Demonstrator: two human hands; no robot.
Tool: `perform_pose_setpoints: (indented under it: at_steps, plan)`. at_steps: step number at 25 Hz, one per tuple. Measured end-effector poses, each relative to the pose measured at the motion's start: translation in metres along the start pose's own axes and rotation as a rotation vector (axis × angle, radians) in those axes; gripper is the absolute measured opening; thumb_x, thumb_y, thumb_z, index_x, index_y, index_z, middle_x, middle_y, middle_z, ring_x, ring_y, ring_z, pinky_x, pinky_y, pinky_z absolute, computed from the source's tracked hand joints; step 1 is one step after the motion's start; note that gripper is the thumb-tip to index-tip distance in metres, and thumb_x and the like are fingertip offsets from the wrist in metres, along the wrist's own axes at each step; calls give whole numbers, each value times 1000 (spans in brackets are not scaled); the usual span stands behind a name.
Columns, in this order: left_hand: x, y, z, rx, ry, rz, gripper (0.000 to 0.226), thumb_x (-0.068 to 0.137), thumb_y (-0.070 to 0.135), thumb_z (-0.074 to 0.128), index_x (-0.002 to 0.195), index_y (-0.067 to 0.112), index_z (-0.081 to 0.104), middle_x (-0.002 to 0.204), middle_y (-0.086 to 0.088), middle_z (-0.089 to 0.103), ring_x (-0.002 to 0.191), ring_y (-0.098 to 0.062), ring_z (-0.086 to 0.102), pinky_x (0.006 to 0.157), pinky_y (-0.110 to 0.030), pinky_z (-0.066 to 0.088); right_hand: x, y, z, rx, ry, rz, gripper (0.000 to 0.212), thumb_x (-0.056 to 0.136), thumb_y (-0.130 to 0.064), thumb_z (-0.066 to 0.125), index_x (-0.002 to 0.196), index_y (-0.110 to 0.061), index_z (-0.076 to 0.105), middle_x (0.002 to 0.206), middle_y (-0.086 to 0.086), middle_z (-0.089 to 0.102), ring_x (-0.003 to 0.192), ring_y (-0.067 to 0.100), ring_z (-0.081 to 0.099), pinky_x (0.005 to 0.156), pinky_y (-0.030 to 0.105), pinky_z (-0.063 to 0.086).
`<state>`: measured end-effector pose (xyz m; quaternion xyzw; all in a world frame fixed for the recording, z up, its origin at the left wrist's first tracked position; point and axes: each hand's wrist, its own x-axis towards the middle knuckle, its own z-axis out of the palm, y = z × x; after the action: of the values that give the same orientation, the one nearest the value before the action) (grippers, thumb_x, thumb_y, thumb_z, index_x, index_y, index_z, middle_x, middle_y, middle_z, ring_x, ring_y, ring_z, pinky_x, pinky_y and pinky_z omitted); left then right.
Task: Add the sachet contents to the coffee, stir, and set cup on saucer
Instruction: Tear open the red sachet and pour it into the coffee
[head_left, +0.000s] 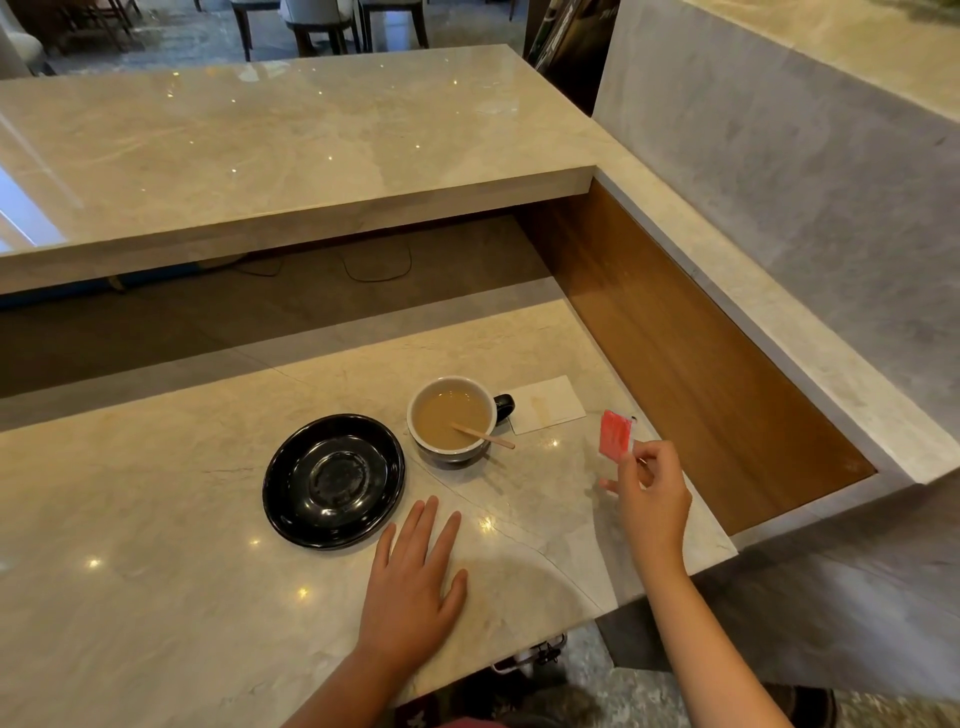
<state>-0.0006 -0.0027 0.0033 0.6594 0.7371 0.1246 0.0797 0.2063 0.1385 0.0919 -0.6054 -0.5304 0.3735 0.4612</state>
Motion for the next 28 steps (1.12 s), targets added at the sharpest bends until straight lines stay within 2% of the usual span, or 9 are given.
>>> perform_pose_setpoints:
  at_steps: [4, 7, 11, 13, 18, 22, 28]
  plan:
    - [0, 0, 1, 0, -11, -6, 60, 91, 48, 36, 146, 25, 31, 152, -7, 26, 139, -20, 16, 110, -37, 2, -2, -32, 10, 366, -78, 256, 10, 90, 0, 51, 81, -5, 49, 83, 3, 65, 63, 9, 70, 50, 15, 55]
    - [0, 0, 1, 2, -18, -10, 60, 91, 49, 36, 146, 25, 31, 153, -6, 26, 139, -19, 15, 110, -36, 1, 2, -43, 17, 594, -103, 403, 15, 89, 0, 51, 75, -6, 49, 84, 11, 67, 63, 15, 70, 55, 17, 57]
    - [0, -1, 2, -6, -14, -11, 60, 91, 50, 36, 146, 26, 29, 153, -6, 25, 140, -19, 15, 110, -38, 4, 11, -47, 24, 698, -150, 459, 12, 85, 1, 58, 80, -10, 54, 83, 17, 67, 65, 15, 69, 59, 19, 58]
    - [0, -1, 1, -10, -11, -10, 60, 91, 49, 36, 146, 26, 30, 153, -6, 25, 140, -19, 16, 109, -40, 6, 17, -48, 29, 610, -207, 404, 14, 82, 1, 63, 86, -11, 58, 83, 16, 69, 65, 15, 69, 62, 18, 58]
    - [1, -1, 1, -13, -15, -11, 60, 91, 49, 36, 146, 26, 32, 153, -6, 26, 140, -20, 17, 109, -42, 9, 30, -67, 49, 130, -327, 54, 18, 80, 1, 64, 88, -15, 64, 81, 4, 68, 68, 14, 65, 60, 17, 55]
    - [1, -1, 1, -8, -22, -15, 60, 91, 49, 36, 146, 26, 33, 153, -6, 26, 140, -20, 18, 108, -42, 11, 37, -69, 67, -47, -380, -79, 17, 80, -2, 65, 90, -16, 66, 86, 2, 68, 81, 17, 65, 72, 31, 57]
    - [2, -1, 2, -12, -22, -15, 60, 91, 48, 37, 146, 25, 32, 153, -7, 25, 140, -20, 16, 108, -44, 12, 39, -68, 80, -319, -427, -351, 12, 83, -12, 64, 94, -12, 67, 90, 8, 72, 78, 15, 60, 70, 30, 52]
